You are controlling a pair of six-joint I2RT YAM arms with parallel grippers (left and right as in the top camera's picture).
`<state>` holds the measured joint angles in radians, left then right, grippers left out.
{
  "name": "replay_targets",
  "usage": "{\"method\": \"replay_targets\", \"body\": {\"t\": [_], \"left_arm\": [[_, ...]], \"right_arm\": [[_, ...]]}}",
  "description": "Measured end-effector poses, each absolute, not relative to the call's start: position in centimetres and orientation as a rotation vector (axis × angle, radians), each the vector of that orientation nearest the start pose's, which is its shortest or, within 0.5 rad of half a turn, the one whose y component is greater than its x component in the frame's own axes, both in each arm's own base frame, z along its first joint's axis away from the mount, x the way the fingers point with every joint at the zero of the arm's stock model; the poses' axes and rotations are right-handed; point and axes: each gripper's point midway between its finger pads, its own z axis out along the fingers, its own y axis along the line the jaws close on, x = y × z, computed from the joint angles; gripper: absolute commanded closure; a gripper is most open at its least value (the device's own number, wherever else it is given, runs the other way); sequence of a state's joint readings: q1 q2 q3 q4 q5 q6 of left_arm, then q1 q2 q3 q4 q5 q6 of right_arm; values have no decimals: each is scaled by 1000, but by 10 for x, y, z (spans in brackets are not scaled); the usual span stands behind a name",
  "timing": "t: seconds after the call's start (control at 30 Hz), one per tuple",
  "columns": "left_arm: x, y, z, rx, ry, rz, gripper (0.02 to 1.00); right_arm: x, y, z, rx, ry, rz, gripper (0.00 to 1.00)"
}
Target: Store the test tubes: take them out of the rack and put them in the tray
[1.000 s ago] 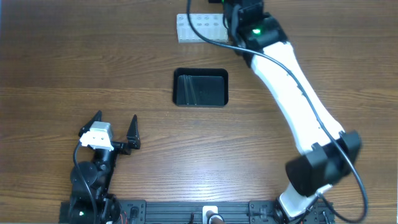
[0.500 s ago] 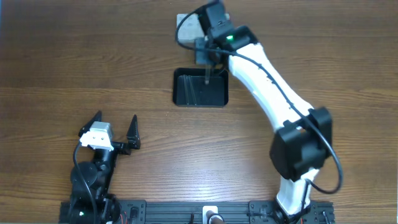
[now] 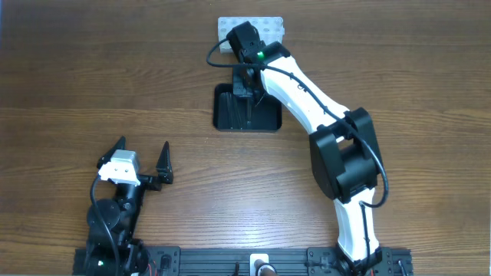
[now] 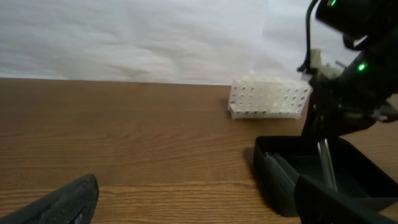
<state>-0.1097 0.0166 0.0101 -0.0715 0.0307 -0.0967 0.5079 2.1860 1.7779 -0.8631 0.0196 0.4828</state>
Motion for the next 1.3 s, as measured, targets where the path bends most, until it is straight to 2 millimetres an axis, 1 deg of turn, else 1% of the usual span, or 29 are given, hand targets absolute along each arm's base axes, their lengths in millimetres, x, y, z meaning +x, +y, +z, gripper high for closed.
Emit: {"method": "replay_targets", "body": {"t": [0.17, 0.27, 0.33, 0.37, 0.4, 0.47, 0.57, 0.63, 0.8, 0.87, 0.93, 1.0, 1.07, 1.13, 1.17, 1.27, 1.3], "left_arm": [[244, -32, 157, 34, 1652, -183, 18], [244, -32, 157, 34, 1652, -183, 20], [244, -32, 157, 34, 1652, -183, 18], [244, -32, 157, 34, 1652, -183, 18], [244, -32, 157, 34, 1652, -183, 18], [244, -32, 157, 34, 1652, -183, 18], [244, -32, 157, 34, 1652, -183, 20], [244, -32, 157, 34, 1652, -183, 18], [244, -32, 157, 34, 1652, -183, 18], [244, -32, 157, 34, 1652, -183, 18], [244, -32, 157, 34, 1652, -183, 20], [244, -32, 157, 34, 1652, -183, 20], [244, -32, 157, 34, 1652, -183, 18], [244, -32, 157, 34, 1652, -183, 18], [244, -32, 157, 34, 1652, -183, 18], [244, -32, 157, 34, 1652, -183, 18], [244, -32, 157, 34, 1652, -183, 18]], "right_arm": [[433, 237, 41, -18, 2881, 171, 901], [433, 237, 40, -16, 2882, 170, 840], [434, 237, 39, -17, 2880, 171, 770], [433, 237, 38, -11, 2882, 171, 636], [433, 238, 36, -13, 2886, 168, 606], [433, 239, 33, -16, 2888, 166, 568], [434, 241, 31, -20, 2885, 170, 557], [435, 243, 31, -23, 2877, 175, 529], [437, 246, 32, -45, 2864, 182, 426], [437, 246, 35, -69, 2858, 182, 369], [439, 247, 46, -103, 2835, 191, 292], [441, 248, 67, -142, 2792, 209, 215], [444, 248, 98, -178, 2723, 229, 161], [449, 246, 138, -206, 2622, 243, 121], [453, 244, 162, -216, 2553, 249, 112], [470, 236, 224, -230, 2354, 244, 86], [477, 232, 237, -228, 2304, 237, 80]]}}
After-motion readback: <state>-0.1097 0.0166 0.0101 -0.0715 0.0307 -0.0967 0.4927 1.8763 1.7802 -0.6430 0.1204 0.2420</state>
